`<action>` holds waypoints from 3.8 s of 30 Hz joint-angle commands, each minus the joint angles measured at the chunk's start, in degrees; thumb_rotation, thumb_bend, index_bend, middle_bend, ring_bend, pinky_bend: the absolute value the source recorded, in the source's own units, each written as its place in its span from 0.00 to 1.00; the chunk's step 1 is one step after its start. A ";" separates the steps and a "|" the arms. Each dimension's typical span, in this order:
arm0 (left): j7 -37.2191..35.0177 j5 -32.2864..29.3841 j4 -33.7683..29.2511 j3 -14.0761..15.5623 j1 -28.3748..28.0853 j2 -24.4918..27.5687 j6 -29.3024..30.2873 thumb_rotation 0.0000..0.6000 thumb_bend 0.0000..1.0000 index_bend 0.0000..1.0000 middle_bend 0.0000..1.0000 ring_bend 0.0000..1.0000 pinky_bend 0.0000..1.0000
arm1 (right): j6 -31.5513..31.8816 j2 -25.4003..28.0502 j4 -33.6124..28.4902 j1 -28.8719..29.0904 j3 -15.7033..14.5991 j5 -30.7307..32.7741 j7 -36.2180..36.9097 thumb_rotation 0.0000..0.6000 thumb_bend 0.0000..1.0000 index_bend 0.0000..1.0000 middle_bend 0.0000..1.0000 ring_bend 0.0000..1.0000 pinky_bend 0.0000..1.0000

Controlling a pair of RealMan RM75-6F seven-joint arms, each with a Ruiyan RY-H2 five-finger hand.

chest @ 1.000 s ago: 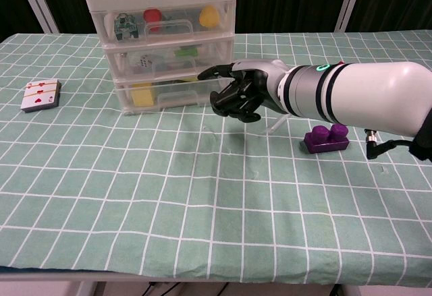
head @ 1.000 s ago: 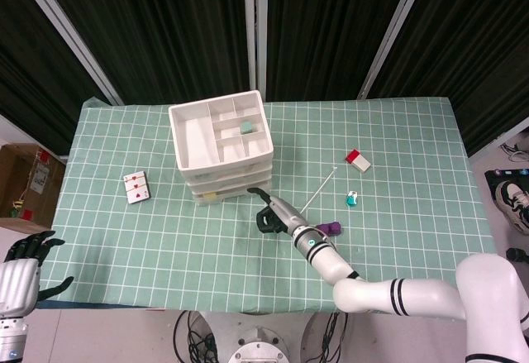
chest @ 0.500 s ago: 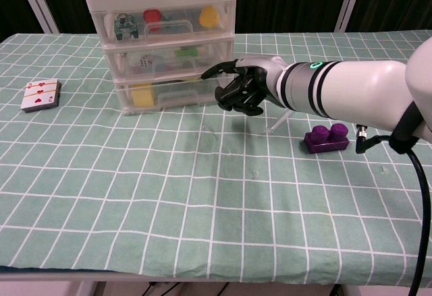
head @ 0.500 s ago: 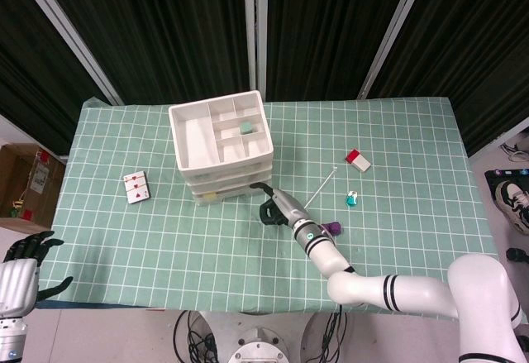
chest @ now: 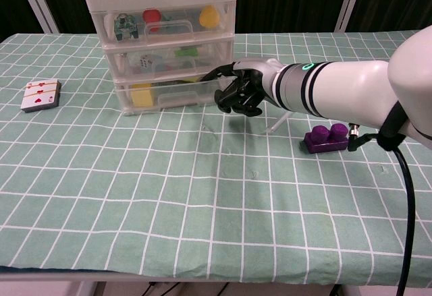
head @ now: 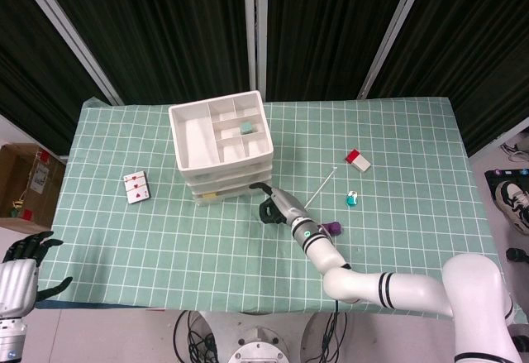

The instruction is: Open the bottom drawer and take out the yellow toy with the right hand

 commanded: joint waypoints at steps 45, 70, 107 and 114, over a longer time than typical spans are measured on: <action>-0.70 0.30 1.31 -0.21 -0.53 -0.89 -0.19 1.00 0.05 0.32 0.19 0.17 0.19 | -5.20 23.83 -27.47 -6.00 -6.65 -16.51 -1.62 1.00 0.37 0.00 0.71 0.83 0.92; -1.99 0.27 2.13 0.39 1.19 -1.74 1.54 1.00 0.05 0.32 0.19 0.17 0.19 | 18.65 -0.59 -4.23 8.61 -12.81 -19.35 -57.11 1.00 0.17 0.29 0.91 1.00 1.00; -5.72 0.30 5.11 0.37 2.08 -2.82 1.91 1.00 0.05 0.32 0.19 0.17 0.19 | 13.12 -16.50 20.51 3.23 -7.34 -29.96 -43.57 1.00 0.36 0.58 0.92 1.00 1.00; -5.83 0.63 5.25 0.36 2.04 -2.81 2.02 1.00 0.05 0.32 0.19 0.17 0.19 | 17.95 -12.57 13.35 0.17 -6.97 -35.67 -40.44 1.00 0.37 0.62 0.92 1.00 1.00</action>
